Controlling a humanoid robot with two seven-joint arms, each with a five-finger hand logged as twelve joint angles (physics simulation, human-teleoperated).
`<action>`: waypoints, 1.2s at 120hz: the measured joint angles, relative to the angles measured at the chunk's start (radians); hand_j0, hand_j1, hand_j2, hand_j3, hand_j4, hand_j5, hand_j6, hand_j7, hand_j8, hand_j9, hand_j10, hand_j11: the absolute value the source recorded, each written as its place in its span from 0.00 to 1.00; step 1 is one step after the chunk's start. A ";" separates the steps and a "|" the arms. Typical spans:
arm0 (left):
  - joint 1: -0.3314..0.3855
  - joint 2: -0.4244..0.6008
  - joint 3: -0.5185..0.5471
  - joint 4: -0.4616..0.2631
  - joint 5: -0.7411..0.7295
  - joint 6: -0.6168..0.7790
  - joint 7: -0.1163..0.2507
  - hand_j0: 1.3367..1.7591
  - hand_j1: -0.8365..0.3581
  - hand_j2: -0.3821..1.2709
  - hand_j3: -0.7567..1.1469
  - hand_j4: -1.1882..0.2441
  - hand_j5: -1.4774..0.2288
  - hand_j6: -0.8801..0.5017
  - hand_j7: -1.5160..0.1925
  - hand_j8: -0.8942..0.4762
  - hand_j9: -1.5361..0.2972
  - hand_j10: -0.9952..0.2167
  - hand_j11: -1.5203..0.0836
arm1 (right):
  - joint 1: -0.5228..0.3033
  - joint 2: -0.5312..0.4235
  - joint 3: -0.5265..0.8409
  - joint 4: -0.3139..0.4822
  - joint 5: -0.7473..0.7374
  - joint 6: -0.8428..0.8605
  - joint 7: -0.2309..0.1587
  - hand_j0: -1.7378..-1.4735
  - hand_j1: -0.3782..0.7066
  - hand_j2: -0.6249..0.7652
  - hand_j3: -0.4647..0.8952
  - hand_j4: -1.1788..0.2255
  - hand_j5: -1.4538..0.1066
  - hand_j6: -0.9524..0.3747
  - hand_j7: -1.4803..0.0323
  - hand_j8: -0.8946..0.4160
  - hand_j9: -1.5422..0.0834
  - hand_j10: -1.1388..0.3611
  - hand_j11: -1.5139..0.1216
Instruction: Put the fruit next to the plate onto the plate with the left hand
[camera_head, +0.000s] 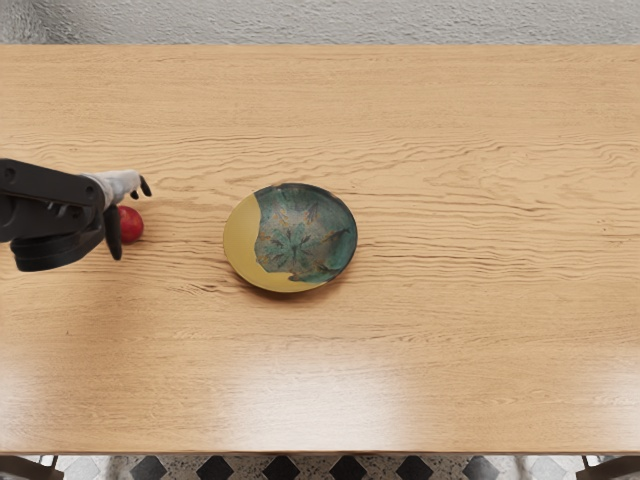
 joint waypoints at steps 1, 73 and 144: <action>0.000 0.000 0.000 0.001 0.000 0.000 0.000 0.76 0.73 0.26 0.40 0.64 0.66 0.44 0.69 0.46 0.65 0.60 0.73 | 0.000 0.000 0.000 0.000 0.000 0.000 0.000 0.30 0.06 0.45 0.34 0.82 0.91 0.70 0.96 0.66 0.93 0.74 0.91; 0.036 -0.029 0.018 0.036 0.004 0.029 -0.009 0.76 0.50 0.29 0.40 0.49 0.50 0.28 0.52 0.30 0.49 0.42 0.55 | 0.000 0.000 0.000 0.000 0.000 0.000 0.000 0.30 0.06 0.45 0.34 0.82 0.91 0.70 0.96 0.66 0.93 0.74 0.91; 0.064 -0.041 0.017 0.058 0.011 0.030 -0.009 0.73 0.38 0.45 0.40 0.36 0.28 0.43 0.28 0.46 0.27 0.42 0.30 | 0.000 0.000 0.000 0.000 0.000 0.000 0.000 0.30 0.06 0.45 0.34 0.82 0.91 0.70 0.96 0.66 0.93 0.74 0.91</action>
